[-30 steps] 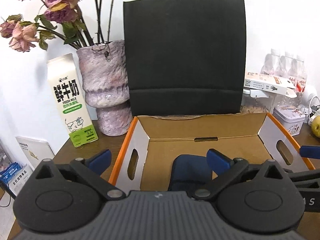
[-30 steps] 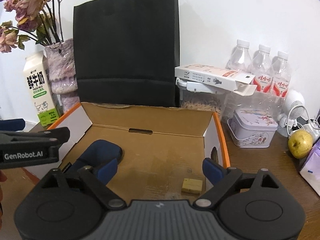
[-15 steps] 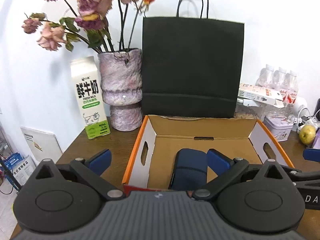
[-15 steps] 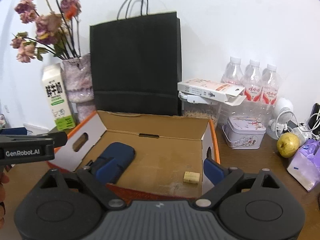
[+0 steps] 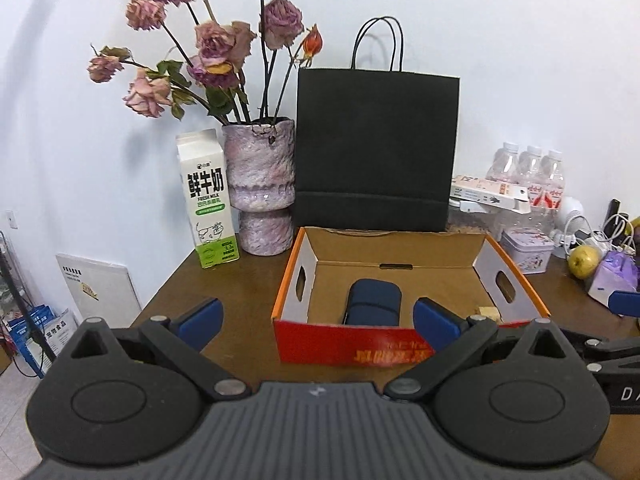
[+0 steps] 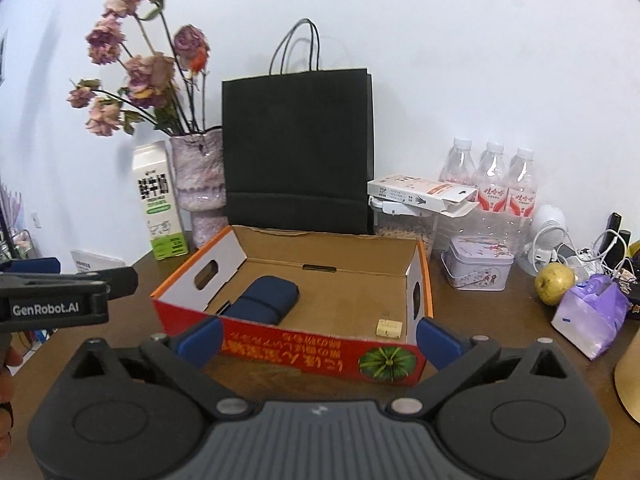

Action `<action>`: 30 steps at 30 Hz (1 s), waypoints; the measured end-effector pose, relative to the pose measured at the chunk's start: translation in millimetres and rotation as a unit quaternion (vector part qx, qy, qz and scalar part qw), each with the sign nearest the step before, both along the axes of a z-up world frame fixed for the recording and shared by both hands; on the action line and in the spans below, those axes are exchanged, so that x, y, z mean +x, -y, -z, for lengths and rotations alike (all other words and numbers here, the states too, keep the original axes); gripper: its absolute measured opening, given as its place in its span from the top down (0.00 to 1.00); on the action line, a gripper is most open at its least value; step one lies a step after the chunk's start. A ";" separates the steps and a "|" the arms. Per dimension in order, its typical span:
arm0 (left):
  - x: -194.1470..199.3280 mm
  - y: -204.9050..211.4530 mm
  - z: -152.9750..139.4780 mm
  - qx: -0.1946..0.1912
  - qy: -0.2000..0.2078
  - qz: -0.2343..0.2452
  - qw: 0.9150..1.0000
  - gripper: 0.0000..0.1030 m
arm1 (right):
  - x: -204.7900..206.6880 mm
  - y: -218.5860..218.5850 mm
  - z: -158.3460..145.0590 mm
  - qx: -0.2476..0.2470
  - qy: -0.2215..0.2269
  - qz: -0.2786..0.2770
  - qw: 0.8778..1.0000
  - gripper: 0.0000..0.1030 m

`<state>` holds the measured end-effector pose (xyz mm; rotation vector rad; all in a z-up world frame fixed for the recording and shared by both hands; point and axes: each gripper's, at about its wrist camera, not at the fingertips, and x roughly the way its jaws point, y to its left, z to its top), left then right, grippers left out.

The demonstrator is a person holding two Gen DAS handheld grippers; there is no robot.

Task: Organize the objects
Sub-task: 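Return both tools to the table and grasp the white-yellow plush with the right gripper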

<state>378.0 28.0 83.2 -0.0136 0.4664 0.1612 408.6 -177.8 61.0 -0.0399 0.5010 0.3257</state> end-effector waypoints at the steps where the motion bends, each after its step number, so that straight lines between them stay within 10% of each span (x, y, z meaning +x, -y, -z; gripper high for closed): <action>1: -5.8 0.5 -0.3 -0.001 0.001 0.002 1.000 0.00 | -7.0 1.5 -1.0 -0.001 0.002 -0.001 1.000 0.00; 30: -180.7 -3.7 41.3 -0.017 0.028 0.021 0.999 0.00 | -185.4 75.8 39.7 -0.016 0.018 -0.013 1.000 0.00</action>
